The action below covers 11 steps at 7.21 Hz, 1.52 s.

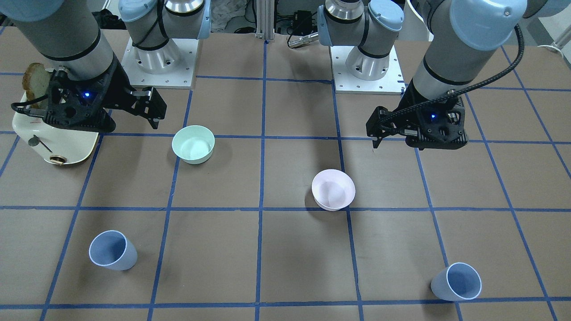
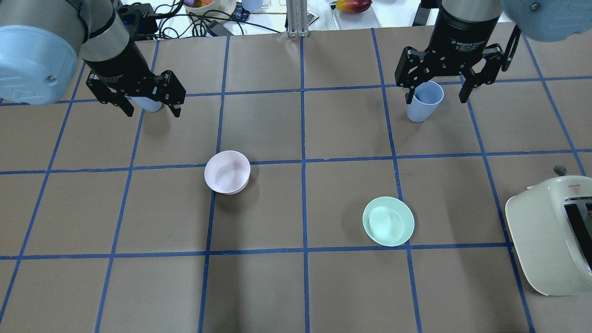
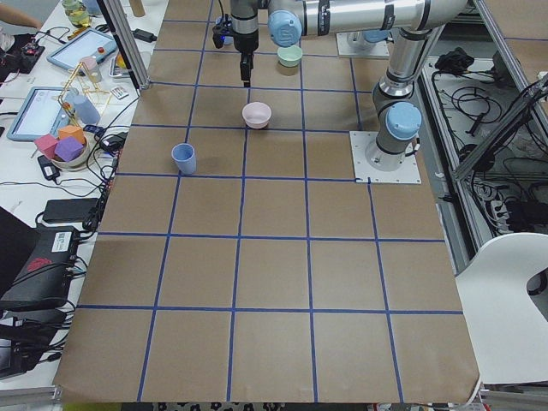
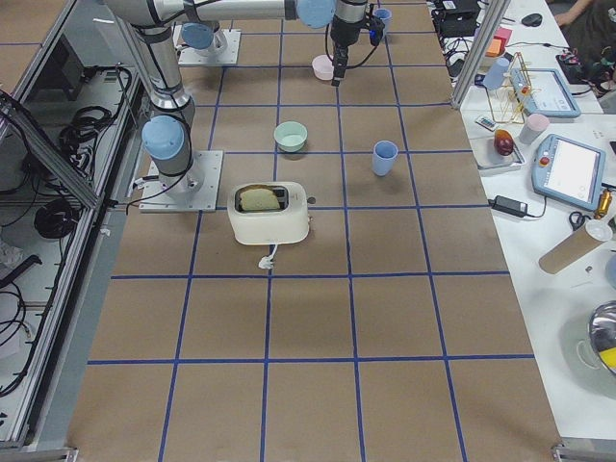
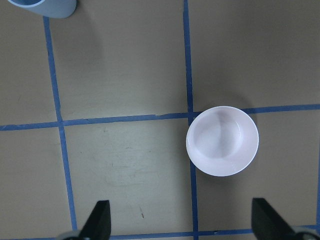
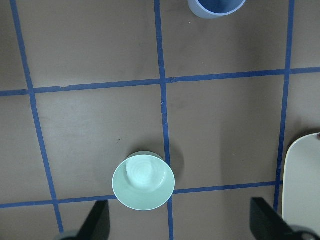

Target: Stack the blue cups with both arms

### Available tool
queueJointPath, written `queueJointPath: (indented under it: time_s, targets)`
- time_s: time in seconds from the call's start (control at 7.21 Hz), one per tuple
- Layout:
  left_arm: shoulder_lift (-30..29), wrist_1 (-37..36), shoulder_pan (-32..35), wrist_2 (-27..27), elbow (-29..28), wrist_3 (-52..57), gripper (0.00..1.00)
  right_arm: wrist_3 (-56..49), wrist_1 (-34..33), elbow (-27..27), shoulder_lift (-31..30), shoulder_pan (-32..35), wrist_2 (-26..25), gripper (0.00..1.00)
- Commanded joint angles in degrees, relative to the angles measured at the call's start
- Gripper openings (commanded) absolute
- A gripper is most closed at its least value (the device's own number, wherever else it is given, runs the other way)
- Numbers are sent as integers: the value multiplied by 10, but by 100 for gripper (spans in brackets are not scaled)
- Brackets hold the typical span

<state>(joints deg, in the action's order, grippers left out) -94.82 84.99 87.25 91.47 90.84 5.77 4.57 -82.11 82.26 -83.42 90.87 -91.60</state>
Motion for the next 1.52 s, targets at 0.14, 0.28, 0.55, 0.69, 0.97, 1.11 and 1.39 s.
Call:
queueJointPath:
  time_s: [0.14, 0.28, 0.55, 0.69, 0.97, 1.11, 1.39]
  targets:
    - [-1, 3, 0, -1, -1, 0, 100, 0, 0, 0, 0, -1, 0, 100]
    - [9, 3, -1, -1, -6, 0, 100, 0, 0, 0, 0, -1, 0, 100]
    - [-3, 9, -6, 39, -3, 6, 100, 0, 0, 0, 0, -2, 0, 100]
    - [-29, 1, -7, 68, -11, 9, 100, -3, -2, 0, 0, -1, 4, 100]
    - [-102, -45, -40, 71, -51, 99, 100, 0, -4, 0, -1, -2, 8, 100]
    - [-145, -78, -53, 70, -81, 136, 100, 2, -4, 0, 0, -6, 6, 100]
    - [-209, -132, -60, 68, -109, 166, 100, 4, -9, -1, 4, -31, -1, 100]
